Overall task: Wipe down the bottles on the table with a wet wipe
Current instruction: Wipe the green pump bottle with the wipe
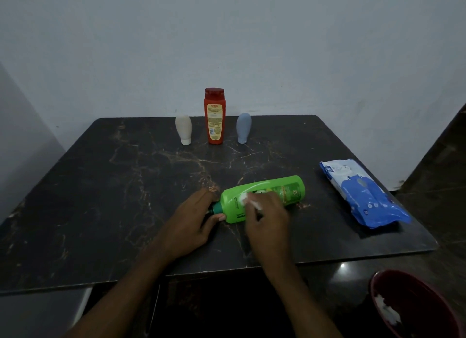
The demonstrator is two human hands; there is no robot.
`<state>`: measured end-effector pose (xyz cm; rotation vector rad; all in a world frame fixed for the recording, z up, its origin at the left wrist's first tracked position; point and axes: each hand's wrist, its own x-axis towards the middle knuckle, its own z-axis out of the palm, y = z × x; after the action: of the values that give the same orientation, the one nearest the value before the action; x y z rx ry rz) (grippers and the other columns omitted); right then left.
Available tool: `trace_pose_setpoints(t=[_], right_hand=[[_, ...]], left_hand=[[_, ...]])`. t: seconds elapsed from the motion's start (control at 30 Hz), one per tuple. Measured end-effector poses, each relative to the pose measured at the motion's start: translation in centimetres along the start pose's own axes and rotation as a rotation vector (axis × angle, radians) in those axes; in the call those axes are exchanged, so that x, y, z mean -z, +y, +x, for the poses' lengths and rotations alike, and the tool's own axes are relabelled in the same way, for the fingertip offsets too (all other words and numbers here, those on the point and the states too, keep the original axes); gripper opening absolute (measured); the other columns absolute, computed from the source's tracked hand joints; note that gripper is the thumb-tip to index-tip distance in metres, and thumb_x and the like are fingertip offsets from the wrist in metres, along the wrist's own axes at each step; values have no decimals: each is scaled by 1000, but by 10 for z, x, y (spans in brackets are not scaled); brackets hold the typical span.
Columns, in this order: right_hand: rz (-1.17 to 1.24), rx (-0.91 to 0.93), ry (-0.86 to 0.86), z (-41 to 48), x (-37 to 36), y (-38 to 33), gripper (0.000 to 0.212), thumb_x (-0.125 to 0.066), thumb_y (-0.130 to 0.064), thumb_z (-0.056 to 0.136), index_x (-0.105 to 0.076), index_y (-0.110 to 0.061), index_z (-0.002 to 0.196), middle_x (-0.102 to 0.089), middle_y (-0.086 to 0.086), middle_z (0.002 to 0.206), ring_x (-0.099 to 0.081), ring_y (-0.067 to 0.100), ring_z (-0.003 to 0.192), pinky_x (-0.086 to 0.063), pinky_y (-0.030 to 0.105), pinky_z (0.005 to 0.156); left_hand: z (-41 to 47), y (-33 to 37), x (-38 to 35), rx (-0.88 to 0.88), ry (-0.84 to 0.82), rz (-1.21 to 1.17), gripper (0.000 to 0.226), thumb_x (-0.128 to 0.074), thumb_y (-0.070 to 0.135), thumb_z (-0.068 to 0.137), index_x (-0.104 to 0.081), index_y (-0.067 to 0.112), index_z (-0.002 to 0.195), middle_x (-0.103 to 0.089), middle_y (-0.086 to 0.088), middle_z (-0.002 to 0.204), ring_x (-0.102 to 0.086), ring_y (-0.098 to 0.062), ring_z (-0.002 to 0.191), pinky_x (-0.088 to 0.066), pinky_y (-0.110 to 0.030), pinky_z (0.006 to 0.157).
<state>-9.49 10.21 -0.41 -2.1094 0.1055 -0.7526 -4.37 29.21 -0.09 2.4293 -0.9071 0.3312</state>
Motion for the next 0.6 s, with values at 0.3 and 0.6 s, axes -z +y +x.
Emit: trace_pose_setpoints(t=[0.3,0.6], right_hand=[[-9,75,46,-6,-8,-1,18,-60,-14,92,-72,-21,103,-61,-6,100,-62,11,88,-53,34,76],[-37,203,-109,-8,-15,-15,16,-60,-22,92,-69,-25,105,-55,-8,101,-59,11,86,-52,33,73]], left_hand=[[-1,-1,-1,-20,13,-24,33,-66,32,97,-58,17,125,-58,7,117,-53,-5,104,-40,-16,92],[-2,-4,-3,-27,9,-27,28,-63,30,97,-56,18,122,-46,17,113,-46,-1,102,-33,-8,93]])
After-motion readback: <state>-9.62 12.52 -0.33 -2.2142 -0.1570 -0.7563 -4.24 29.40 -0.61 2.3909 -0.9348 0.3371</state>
